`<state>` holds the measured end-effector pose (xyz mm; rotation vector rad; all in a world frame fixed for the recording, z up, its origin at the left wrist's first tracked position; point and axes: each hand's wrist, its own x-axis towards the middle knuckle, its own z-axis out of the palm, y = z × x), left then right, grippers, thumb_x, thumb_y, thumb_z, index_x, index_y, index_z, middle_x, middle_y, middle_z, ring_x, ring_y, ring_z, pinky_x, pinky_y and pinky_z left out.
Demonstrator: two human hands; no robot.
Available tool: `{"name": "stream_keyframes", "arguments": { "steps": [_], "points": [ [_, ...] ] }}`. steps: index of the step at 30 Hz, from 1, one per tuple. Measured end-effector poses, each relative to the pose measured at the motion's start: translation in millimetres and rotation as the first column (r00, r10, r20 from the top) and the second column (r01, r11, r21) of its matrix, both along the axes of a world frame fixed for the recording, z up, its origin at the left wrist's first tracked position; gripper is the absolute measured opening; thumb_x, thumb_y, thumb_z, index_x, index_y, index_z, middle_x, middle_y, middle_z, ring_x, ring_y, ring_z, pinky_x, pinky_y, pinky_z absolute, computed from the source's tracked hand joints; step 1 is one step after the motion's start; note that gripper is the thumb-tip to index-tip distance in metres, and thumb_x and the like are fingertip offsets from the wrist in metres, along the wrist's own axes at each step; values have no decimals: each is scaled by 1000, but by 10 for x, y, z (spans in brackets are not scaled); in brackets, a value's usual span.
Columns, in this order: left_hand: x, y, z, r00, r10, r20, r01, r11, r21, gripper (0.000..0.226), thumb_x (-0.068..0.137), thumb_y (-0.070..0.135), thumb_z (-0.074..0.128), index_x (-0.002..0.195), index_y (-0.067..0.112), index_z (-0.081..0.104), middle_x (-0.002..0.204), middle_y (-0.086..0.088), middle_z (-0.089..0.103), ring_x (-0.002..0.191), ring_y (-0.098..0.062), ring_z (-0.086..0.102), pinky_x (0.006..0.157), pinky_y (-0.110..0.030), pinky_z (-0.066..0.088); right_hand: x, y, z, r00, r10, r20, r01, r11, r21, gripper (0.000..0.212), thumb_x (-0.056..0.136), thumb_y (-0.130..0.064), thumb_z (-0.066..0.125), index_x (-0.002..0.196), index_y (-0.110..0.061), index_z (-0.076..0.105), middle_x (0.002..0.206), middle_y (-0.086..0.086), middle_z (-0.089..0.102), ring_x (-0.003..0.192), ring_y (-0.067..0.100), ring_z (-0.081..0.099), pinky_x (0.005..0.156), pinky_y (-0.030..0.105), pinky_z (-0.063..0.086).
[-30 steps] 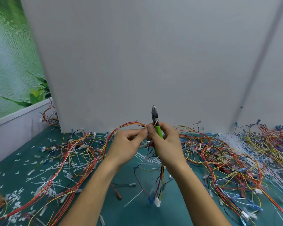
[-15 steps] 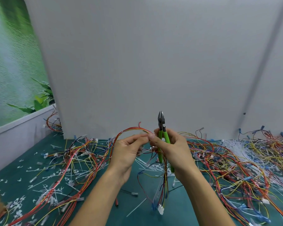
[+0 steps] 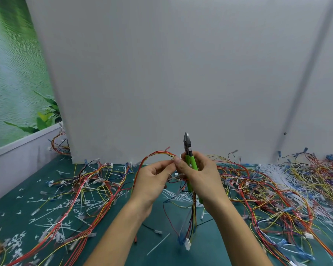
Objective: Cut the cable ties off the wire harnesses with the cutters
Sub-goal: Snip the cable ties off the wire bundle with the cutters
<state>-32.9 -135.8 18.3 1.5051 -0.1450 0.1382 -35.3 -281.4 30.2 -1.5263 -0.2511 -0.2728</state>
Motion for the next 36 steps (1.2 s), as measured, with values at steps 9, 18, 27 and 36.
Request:
{"name": "stream_keyframes", "arguments": {
  "steps": [9, 18, 27, 36],
  "points": [
    [7, -75, -12, 960, -248, -127, 200, 931, -304, 40, 93, 33, 60, 121, 6, 72, 83, 3, 74, 63, -1, 62, 59, -24, 37, -2, 2, 13, 999, 52, 11, -52, 997, -50, 17, 95, -32, 73, 101, -16, 75, 82, -7, 76, 76, 4, 73, 71, 16, 54],
    [59, -56, -43, 959, -234, -161, 162, 917, -364, 42, 75, 31, 76, 112, 11, 77, 79, 5, 67, 66, -7, 47, 61, -27, 31, 21, 31, -18, 998, -52, 35, 52, 999, -8, 14, 90, -28, 79, 98, -18, 73, 91, -2, 76, 87, 14, 74, 80, 27, 58],
    [42, -61, -47, 980, -153, -129, 106, 942, -318, 29, 73, 29, 75, 97, 14, 77, 78, 5, 70, 76, -9, 60, 69, -29, 40, 20, 73, -22, 989, -135, 68, 133, 991, 31, 17, 87, -23, 83, 97, -18, 70, 86, -1, 73, 78, 10, 70, 76, 23, 59],
    [17, -93, -51, 982, -163, -92, 125, 938, -322, 35, 75, 31, 77, 104, 12, 79, 101, -4, 76, 89, -13, 66, 74, -29, 44, 34, 69, -41, 988, -129, 86, 121, 988, 99, 8, 94, -15, 75, 97, -21, 71, 85, -2, 76, 79, 6, 72, 68, 17, 56]
  ]
}}
